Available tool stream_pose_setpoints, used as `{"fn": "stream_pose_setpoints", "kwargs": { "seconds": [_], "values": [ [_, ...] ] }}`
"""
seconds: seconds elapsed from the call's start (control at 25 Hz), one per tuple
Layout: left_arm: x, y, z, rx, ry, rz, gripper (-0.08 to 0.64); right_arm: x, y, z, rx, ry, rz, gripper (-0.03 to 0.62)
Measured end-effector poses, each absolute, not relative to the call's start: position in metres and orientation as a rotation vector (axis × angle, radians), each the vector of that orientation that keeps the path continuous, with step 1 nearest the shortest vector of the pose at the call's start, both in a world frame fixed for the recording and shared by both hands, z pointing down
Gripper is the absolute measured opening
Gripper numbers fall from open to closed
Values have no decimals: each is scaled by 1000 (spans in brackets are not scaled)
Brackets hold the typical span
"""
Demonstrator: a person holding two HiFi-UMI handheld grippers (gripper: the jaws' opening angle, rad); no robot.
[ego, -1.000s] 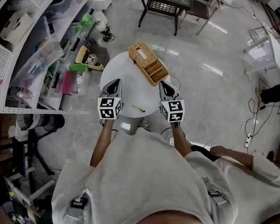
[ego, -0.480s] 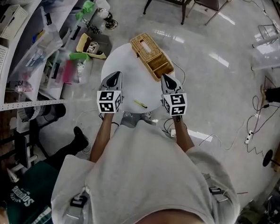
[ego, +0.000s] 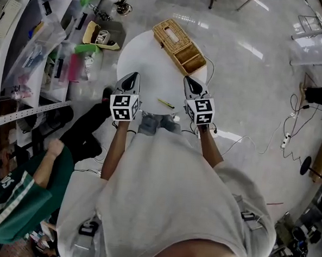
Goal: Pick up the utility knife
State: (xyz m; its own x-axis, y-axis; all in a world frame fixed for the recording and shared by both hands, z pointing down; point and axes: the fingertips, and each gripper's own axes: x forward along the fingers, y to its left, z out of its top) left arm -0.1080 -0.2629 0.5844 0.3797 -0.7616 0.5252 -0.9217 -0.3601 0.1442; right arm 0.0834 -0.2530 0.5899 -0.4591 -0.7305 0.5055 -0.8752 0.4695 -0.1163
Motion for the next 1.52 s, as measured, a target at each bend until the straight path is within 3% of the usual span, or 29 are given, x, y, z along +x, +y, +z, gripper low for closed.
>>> {"fn": "stream_pose_setpoints", "kwargs": {
  "seconds": [1.0,1.52],
  "values": [
    [-107,-193,648,2128,-1314,603,21,55,-154,668,1113,-2196,686,31],
    [-108,-186,659,2096,-1318,602,21,38,-119,709,718,-2084,364,32]
  ]
}}
